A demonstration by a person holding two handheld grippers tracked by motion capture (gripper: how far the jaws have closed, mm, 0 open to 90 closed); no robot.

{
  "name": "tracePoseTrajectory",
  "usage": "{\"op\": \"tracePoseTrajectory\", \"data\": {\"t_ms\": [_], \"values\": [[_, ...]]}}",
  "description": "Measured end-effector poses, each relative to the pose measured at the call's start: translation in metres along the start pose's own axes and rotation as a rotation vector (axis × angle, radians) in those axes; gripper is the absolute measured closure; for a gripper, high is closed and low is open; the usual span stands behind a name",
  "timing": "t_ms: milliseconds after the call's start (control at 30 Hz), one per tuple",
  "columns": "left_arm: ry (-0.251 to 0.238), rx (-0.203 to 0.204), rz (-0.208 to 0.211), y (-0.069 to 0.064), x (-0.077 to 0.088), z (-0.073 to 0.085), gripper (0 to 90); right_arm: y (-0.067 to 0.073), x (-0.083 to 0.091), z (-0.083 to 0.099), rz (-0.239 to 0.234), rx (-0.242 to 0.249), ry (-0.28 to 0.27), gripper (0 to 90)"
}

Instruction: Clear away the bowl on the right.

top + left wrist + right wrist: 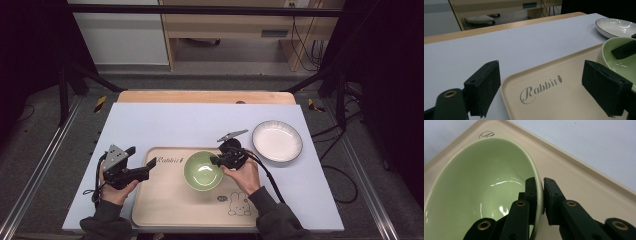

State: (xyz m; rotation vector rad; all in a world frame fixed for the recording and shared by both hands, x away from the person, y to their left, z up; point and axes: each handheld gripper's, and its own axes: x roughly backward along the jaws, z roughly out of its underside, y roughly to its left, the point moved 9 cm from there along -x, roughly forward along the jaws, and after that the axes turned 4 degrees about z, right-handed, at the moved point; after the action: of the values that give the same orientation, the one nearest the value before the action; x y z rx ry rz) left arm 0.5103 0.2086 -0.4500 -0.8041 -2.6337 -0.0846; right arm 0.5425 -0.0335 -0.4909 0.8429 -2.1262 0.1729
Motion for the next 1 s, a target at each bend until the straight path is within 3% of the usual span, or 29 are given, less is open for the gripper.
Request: {"op": "tracePoseTrajectory", "data": {"t_ms": [433, 833, 1000], "values": [[0.001, 0.0, 0.0, 0.0, 0.0, 0.0, 14.9, 0.001, -0.008, 0.005, 0.0, 0.017, 0.031, 82.1], [0.001, 0.0, -0.001, 0.0, -0.001, 0.001, 14.9, 0.0, -0.011, 0.006, -0.009, -0.007, 0.042, 82.5], [0.003, -0.001, -0.001, 0.0, -0.001, 0.001, 14.9, -0.004, -0.014, 0.007, -0.004, 0.011, 0.041, 82.9]]}}
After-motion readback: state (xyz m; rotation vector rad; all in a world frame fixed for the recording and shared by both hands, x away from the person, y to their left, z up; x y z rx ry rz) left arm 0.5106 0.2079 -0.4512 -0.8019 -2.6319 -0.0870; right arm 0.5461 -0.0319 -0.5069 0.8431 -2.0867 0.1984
